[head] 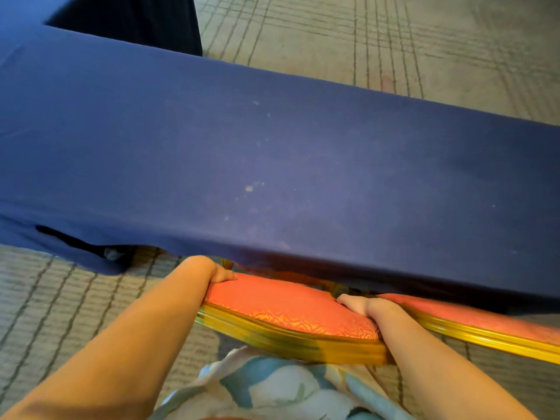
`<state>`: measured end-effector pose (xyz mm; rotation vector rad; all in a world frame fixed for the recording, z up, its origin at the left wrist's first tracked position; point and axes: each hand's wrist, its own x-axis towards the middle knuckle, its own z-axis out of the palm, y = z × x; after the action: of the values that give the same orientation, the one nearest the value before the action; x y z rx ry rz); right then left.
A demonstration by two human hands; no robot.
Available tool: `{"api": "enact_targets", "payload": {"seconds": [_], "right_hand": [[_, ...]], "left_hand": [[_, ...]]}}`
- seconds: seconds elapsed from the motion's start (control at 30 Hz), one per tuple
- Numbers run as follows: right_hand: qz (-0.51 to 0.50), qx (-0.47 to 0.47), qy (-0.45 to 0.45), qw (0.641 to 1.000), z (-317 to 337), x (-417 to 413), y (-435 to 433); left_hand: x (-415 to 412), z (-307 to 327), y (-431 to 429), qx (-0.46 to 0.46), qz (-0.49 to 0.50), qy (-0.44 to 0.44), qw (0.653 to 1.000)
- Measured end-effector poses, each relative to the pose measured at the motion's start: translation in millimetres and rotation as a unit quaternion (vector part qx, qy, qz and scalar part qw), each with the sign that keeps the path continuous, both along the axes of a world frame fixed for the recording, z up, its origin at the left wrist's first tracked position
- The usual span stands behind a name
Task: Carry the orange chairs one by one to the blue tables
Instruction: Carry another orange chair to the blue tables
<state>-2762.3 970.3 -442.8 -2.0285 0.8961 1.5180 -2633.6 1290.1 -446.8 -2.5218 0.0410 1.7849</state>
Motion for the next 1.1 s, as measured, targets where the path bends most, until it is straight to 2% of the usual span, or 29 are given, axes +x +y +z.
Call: {"api": "enact_targets", "payload": {"seconds": [0.1, 0.2, 0.37, 0.5, 0.6, 0.8, 0.9, 1.1], "right_hand": [[0.012, 0.006, -0.014, 1.000, -13, 13, -8], [0.025, 0.003, -0.024, 0.999, -22, 23, -14], [0.019, -0.004, -0.028, 0.999, -16, 41, -18], [0.018, -0.023, -0.036, 0.999, -14, 42, -20], [0.024, -0.037, -0.040, 0.998, -9, 41, -13], [0.035, -0.065, -0.083, 0.994, 13, 37, 9], [0.030, -0.064, -0.152, 0.986, 31, 33, 14], [-0.028, -0.015, -0.237, 0.971, 71, 25, 41]], "left_hand": [[24, -24, 3, -0.026, -0.033, -0.002, 0.999], [30, -11, -9, -0.015, -0.052, 0.000, 0.999], [40, -13, -18, -0.012, -0.011, 0.006, 1.000], [52, -76, 1, -0.023, 0.008, 0.005, 1.000], [46, -70, 4, 0.001, 0.007, -0.026, 1.000], [22, 0, -10, -0.015, 0.020, -0.054, 0.998], [12, 30, -19, -0.023, 0.031, -0.106, 0.994], [-2, 76, -41, -0.111, 0.037, -0.170, 0.978]]}}
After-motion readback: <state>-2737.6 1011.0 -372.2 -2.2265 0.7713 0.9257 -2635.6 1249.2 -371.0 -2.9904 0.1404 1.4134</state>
